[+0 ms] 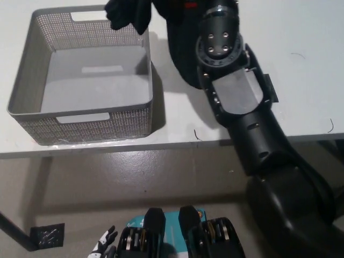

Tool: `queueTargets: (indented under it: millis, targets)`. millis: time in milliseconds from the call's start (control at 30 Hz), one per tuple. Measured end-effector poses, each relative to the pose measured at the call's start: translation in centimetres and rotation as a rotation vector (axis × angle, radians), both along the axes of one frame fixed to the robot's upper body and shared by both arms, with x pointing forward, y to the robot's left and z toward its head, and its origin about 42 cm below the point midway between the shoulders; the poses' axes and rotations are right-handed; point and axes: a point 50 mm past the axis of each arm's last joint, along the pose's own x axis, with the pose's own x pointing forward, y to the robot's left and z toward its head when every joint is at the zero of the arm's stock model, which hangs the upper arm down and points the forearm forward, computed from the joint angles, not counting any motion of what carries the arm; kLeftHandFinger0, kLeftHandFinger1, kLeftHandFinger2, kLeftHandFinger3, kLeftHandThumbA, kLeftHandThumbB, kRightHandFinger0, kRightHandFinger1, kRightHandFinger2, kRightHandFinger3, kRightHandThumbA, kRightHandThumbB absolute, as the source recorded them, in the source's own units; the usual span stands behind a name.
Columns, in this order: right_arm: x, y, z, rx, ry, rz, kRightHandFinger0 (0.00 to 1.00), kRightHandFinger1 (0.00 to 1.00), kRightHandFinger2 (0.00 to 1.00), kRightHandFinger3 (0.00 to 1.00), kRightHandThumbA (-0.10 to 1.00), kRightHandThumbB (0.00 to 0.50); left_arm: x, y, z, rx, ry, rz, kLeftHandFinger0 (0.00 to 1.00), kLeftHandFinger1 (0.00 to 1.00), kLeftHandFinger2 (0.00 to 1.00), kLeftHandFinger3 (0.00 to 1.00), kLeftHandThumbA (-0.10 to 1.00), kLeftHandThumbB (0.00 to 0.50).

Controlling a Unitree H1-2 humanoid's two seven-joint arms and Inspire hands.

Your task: Use the right hand to pick up a t shirt on the right hand side and place it into a contianer on the left side

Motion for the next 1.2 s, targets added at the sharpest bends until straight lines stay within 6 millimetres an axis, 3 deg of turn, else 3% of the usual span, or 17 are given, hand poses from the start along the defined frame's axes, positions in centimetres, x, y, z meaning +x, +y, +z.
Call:
queueTargets:
  millis: [267, 433, 567, 700, 833, 867, 900, 933, 967, 1000, 1033, 1200]
  targets:
    - [-1.5, 5.6, -1.6, -0.016, 0.09, 0.104, 0.0, 0.0, 0.29, 0.29, -0.1, 0.089, -0.1, -1.9, 0.0, -0.017, 0.0, -0.025, 0.91, 0.99, 1.0, 1.0, 1.0, 0.317]
    - [-2.6, 8.3, -2.8, -0.013, 0.143, 0.161, 0.0, 0.0, 0.34, 0.29, -0.1, 0.09, -1.0, -3.2, -0.3, -0.027, 0.021, -0.047, 0.93, 1.0, 1.0, 1.0, 1.0, 0.303]
    - [-2.9, 9.2, -4.2, -0.036, 0.181, 0.175, 0.0, 0.01, 0.37, 0.31, -0.1, 0.12, -1.5, -4.2, -0.5, -0.026, 0.035, -0.074, 0.92, 0.99, 1.0, 1.0, 1.0, 0.286]
    - [-2.7, 9.4, -6.4, -0.072, 0.25, 0.173, 0.0, 0.0, 0.37, 0.32, -0.1, 0.088, -1.5, -5.0, -0.4, -0.03, 0.031, -0.089, 0.92, 0.98, 1.0, 1.0, 1.0, 0.319]
    - [-2.5, 9.4, -8.0, -0.087, 0.3, 0.17, 0.0, 0.01, 0.38, 0.3, -0.1, 0.1, -1.4, -5.7, 0.0, -0.032, 0.019, -0.109, 0.91, 0.98, 1.0, 1.0, 1.0, 0.335]
    - [-2.5, 9.4, -8.1, -0.087, 0.302, 0.17, 0.0, 0.03, 0.4, 0.3, -0.1, 0.104, -1.4, -5.7, 0.0, -0.033, 0.018, -0.11, 0.92, 0.98, 1.0, 1.0, 1.0, 0.319]
    - [-2.5, 9.4, -8.6, -0.092, 0.319, 0.17, 0.51, 0.62, 1.0, 0.93, 0.31, 0.191, -1.4, -6.0, 0.1, -0.034, 0.016, -0.118, 0.92, 0.98, 1.0, 1.0, 1.0, 0.331]
    - [-2.5, 9.4, -8.9, -0.099, 0.326, 0.171, 0.7, 0.86, 1.0, 0.87, 0.22, 0.151, -1.4, -6.0, 0.1, -0.032, 0.016, -0.122, 0.92, 0.98, 1.0, 1.0, 1.0, 0.333]
    - [-2.5, 9.5, -9.2, -0.121, 0.333, 0.178, 1.0, 1.0, 1.0, 1.0, 0.71, 0.254, -1.4, -6.1, 0.1, -0.03, 0.016, -0.125, 0.92, 0.98, 1.0, 1.0, 1.0, 0.334]
    - [-2.4, 9.5, -9.5, -0.145, 0.35, 0.196, 1.0, 1.0, 1.0, 1.0, 0.67, 0.434, -1.4, -6.2, 0.1, -0.027, 0.017, -0.129, 0.94, 0.99, 1.0, 1.0, 1.0, 0.341]
    - [-2.4, 9.6, -9.7, -0.157, 0.366, 0.211, 1.0, 1.0, 1.0, 1.0, 0.64, 0.484, -1.5, -6.2, 0.1, -0.026, 0.018, -0.131, 0.94, 0.99, 1.0, 1.0, 1.0, 0.342]
    - [-2.3, 9.7, -10.0, -0.22, 0.411, 0.29, 1.0, 1.0, 1.0, 1.0, 0.73, 0.5, -1.4, -6.3, 0.1, -0.02, 0.018, -0.141, 0.99, 0.99, 1.0, 1.0, 1.0, 0.325]
